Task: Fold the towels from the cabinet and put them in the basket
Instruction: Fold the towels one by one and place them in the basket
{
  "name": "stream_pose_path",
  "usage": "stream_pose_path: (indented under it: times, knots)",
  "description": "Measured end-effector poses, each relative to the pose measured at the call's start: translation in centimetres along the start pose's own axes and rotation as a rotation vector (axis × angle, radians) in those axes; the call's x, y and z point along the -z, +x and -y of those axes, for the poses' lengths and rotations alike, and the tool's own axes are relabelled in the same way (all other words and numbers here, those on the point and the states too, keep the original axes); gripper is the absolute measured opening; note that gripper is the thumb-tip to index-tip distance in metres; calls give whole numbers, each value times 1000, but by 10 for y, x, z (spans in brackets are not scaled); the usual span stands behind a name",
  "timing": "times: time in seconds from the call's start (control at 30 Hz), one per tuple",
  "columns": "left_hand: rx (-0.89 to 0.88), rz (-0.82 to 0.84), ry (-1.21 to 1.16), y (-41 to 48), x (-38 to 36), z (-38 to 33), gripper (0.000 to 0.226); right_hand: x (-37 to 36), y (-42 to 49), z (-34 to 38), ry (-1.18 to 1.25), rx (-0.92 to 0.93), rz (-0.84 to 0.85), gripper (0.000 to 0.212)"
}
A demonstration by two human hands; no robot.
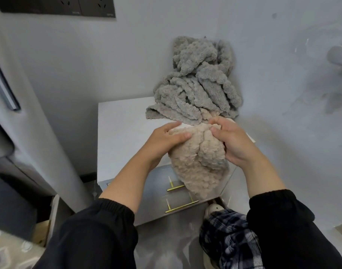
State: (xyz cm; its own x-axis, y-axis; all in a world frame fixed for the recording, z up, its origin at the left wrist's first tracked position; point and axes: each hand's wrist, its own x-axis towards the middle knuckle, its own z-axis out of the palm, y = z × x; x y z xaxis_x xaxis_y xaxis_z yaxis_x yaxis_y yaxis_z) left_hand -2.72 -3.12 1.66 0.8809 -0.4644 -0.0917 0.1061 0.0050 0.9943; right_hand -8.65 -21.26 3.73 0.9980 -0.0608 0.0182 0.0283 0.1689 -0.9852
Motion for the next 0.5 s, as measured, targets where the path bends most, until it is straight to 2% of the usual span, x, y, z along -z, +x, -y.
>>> stream_pose_path:
  times: [0.07,0.17,0.27,0.3,0.37,0.43,0.5]
  knots:
    - [42,5,-62,-1,1,2,43,2,0,0,-96,46,-42,20]
    - [35,-96,39,0,1,5,39,7,0,-1,-336,131,-200,23]
    - [-47,-216,136,-2,-4,2,21,10,5,-6,-284,118,-274,13]
    - [-72,-234,147,-4,-6,-1,12,11,7,-7,-187,81,-252,17]
    - [-106,-271,154,-7,-8,-3,10,13,9,-7,47,-27,-147,49]
    - [-125,-316,155,-7,-7,-4,11,15,9,-8,75,-158,-17,71]
    - [-138,-311,175,-7,-3,-8,9,16,11,-13,-46,-229,39,59]
